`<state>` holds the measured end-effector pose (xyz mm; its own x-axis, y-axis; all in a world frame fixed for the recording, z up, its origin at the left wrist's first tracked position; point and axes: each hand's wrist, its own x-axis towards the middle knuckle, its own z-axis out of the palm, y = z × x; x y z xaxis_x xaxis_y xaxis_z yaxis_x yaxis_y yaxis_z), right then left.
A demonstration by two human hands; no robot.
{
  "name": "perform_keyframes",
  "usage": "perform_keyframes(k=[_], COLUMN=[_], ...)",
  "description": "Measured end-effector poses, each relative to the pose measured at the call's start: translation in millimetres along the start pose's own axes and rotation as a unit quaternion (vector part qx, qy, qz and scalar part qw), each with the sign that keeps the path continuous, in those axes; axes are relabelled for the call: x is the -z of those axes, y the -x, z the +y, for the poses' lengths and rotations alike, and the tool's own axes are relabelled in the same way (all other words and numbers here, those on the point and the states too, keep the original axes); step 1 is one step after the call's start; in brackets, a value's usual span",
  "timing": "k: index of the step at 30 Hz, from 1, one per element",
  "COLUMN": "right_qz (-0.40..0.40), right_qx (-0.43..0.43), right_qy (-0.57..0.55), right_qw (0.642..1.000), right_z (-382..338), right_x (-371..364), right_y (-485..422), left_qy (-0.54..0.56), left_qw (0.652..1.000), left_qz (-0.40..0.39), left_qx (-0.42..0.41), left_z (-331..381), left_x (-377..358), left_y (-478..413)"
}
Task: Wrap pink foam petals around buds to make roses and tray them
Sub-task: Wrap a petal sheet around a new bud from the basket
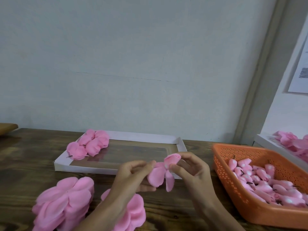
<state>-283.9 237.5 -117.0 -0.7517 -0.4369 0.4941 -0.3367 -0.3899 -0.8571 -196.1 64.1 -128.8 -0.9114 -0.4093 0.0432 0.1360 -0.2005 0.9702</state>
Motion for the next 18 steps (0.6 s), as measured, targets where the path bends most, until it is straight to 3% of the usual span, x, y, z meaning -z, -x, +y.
perform_keyframes(k=[5,10,18], right_qz=[-0.017,-0.058,-0.112], right_qx=[-0.014,-0.026,-0.019], right_qy=[0.013,0.018,0.011], right_qw=[1.000,0.998,0.993], right_z=[2,-1,-5], right_x=[4,3,-4], right_y=[0,0,3], left_qy=[0.017,0.026,-0.040], left_qw=[1.000,0.998,0.978], left_qz=[-0.012,0.037,0.078], left_qx=[-0.013,-0.038,-0.190], left_z=[-2,0,1], left_x=[2,1,-11], left_y=[-1,0,12])
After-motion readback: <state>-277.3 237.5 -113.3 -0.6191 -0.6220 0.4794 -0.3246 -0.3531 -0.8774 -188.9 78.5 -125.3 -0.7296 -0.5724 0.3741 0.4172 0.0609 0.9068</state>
